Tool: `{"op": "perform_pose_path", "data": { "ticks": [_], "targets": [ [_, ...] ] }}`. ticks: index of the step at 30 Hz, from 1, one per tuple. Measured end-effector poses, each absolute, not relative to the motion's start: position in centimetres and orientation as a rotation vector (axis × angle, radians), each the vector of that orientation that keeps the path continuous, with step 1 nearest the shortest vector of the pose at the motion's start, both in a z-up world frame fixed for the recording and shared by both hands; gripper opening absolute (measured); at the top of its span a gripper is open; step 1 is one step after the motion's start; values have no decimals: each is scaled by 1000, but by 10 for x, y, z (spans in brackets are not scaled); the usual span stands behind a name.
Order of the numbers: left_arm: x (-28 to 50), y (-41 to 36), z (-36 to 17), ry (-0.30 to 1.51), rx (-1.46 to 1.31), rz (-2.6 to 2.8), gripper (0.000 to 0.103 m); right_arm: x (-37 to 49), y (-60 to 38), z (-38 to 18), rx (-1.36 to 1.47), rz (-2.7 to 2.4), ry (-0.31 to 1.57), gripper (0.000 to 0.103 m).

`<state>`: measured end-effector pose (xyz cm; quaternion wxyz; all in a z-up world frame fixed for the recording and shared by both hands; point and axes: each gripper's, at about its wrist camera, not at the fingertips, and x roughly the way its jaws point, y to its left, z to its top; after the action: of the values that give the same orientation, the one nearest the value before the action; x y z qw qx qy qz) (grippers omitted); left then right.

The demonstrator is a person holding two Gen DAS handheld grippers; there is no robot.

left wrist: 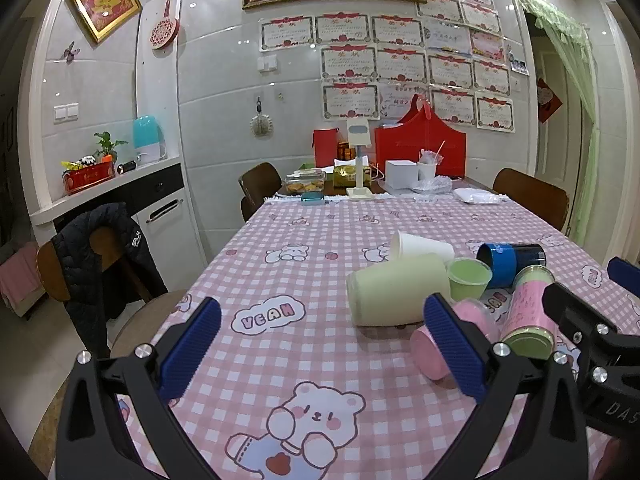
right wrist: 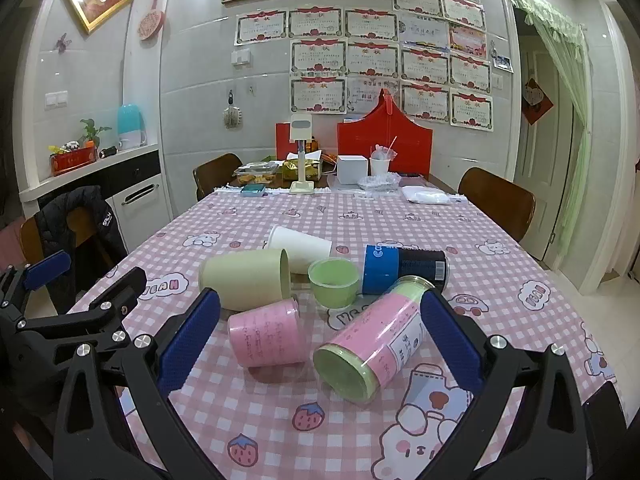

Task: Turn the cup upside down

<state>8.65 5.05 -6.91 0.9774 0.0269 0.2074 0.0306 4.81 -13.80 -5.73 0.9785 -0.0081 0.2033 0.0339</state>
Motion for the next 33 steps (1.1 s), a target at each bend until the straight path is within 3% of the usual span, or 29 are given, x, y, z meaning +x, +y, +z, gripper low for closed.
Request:
{"op": "perform_pose_path", "data": {
  "ticks": [33],
  "targets": [
    [80,31,-61,385,67,10,99,34,-159,-50,9,29,382,97]
  ]
}}
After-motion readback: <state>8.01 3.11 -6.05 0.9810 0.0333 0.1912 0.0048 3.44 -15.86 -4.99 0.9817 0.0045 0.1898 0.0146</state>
